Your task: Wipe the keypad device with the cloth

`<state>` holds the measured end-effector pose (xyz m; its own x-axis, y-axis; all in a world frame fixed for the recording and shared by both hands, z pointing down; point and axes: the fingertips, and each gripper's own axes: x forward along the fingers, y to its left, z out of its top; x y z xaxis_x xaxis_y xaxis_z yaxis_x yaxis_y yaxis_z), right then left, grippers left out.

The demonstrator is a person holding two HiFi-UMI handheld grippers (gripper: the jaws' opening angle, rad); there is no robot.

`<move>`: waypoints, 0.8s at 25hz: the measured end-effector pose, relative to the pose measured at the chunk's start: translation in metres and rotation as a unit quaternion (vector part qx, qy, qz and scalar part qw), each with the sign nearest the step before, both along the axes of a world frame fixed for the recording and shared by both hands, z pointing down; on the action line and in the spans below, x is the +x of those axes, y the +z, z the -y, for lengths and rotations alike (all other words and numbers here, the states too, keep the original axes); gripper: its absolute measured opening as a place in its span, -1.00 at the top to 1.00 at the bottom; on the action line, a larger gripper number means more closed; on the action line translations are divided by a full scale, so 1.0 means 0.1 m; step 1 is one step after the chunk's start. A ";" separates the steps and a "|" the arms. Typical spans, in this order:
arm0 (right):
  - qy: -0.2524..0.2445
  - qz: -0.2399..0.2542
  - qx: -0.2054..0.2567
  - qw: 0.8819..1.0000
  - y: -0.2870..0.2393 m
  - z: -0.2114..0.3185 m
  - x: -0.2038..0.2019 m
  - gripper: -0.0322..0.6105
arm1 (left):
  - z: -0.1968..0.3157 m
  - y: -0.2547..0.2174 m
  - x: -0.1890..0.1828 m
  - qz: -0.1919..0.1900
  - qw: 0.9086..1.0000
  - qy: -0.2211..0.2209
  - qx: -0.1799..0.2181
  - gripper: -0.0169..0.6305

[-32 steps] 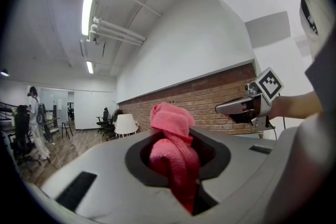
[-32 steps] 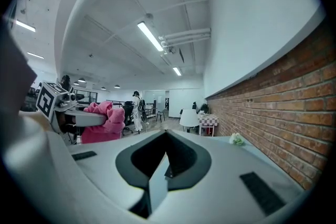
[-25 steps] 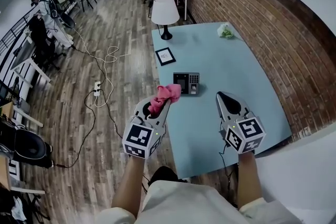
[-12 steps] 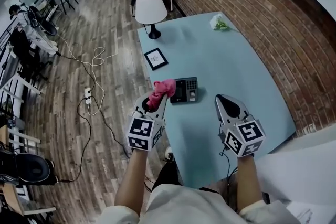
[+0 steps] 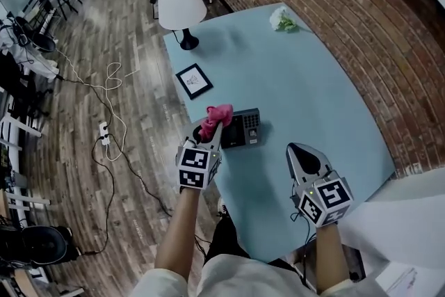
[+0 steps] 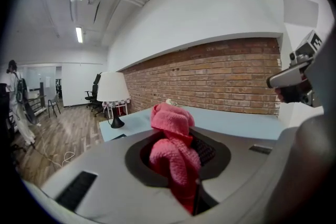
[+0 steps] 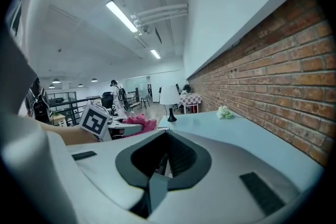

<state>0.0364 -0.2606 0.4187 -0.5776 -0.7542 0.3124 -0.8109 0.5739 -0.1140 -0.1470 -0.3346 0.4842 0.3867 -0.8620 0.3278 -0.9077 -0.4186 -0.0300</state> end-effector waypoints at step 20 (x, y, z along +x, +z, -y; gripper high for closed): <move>0.020 -0.012 -0.053 0.998 0.47 0.20 -0.06 0.85 | 0.26 0.97 0.04 0.070 0.994 0.039 -0.074 0.67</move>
